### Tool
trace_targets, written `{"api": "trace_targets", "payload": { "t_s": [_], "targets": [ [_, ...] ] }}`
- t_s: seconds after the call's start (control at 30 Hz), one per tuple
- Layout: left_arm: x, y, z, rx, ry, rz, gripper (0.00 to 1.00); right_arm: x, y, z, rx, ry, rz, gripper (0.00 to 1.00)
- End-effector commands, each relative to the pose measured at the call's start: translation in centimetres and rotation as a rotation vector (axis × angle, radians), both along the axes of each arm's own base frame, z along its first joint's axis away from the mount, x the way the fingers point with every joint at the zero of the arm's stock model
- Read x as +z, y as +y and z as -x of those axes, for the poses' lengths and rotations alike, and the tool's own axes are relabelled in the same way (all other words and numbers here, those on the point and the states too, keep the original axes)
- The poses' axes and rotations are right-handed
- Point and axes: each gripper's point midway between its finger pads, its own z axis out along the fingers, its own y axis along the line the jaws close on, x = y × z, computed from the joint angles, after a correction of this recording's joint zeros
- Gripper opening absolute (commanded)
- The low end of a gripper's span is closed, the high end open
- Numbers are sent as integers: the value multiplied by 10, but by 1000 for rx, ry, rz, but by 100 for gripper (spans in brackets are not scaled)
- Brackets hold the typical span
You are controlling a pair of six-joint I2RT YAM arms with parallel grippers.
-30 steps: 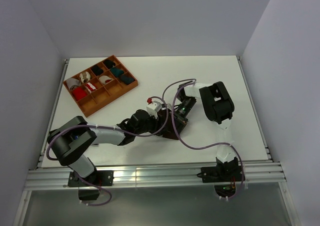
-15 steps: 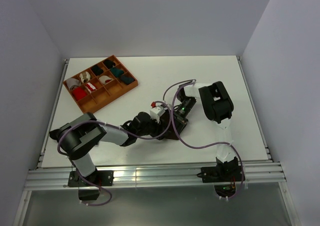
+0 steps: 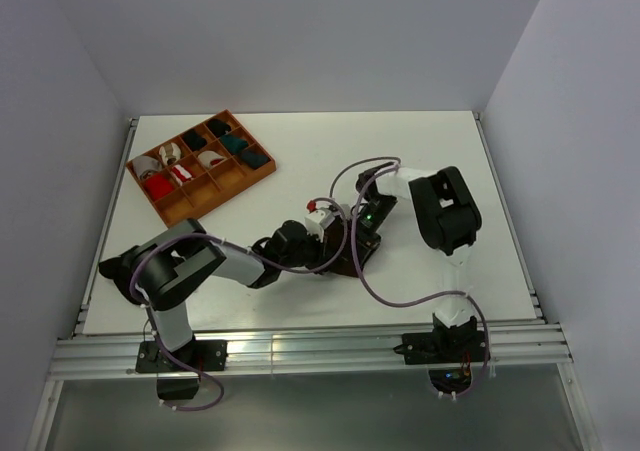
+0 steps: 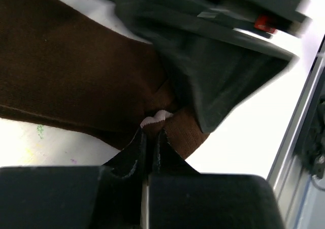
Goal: Roll the socks
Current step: Roll the sock at the center of the board.
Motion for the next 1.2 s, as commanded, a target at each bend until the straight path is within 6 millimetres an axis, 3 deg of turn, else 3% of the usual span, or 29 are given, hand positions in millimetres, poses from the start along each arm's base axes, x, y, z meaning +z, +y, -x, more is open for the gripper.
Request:
{"api": "trace_targets", "payload": {
  "t_s": [0.0,0.07,0.1,0.17,0.2,0.37,0.5,0.7,0.83,1.0,1.17],
  "targets": [
    [-37,15,13,38,129,-112,0,-8,-5,-53,11,-367,20,45],
    [-38,15,9,79,166,-131,0,-6,-10,-58,5,-436,34,47],
    [-48,23,12,104,203,-185,0,4,-10,-63,-8,-488,31,47],
    [-47,22,12,127,244,-195,0,7,-14,-66,-24,-546,26,48],
    [-48,23,13,137,263,-205,0,18,-15,-69,-39,-591,12,48],
    [-46,24,27,137,400,-264,0,43,-27,-72,-74,-777,-56,50],
    [-45,26,40,137,529,-331,0,53,-37,-70,-77,-903,-80,51],
    [-40,29,61,79,760,-332,0,62,-37,-42,31,-1034,-188,53],
    [-37,33,68,46,879,-300,0,60,-34,-8,167,-1063,-274,54],
    [-35,38,58,63,922,-299,0,66,-23,19,295,-1162,-341,61],
    [-38,36,52,78,941,-313,0,55,-5,46,403,-1190,-349,63]
  ]
}}
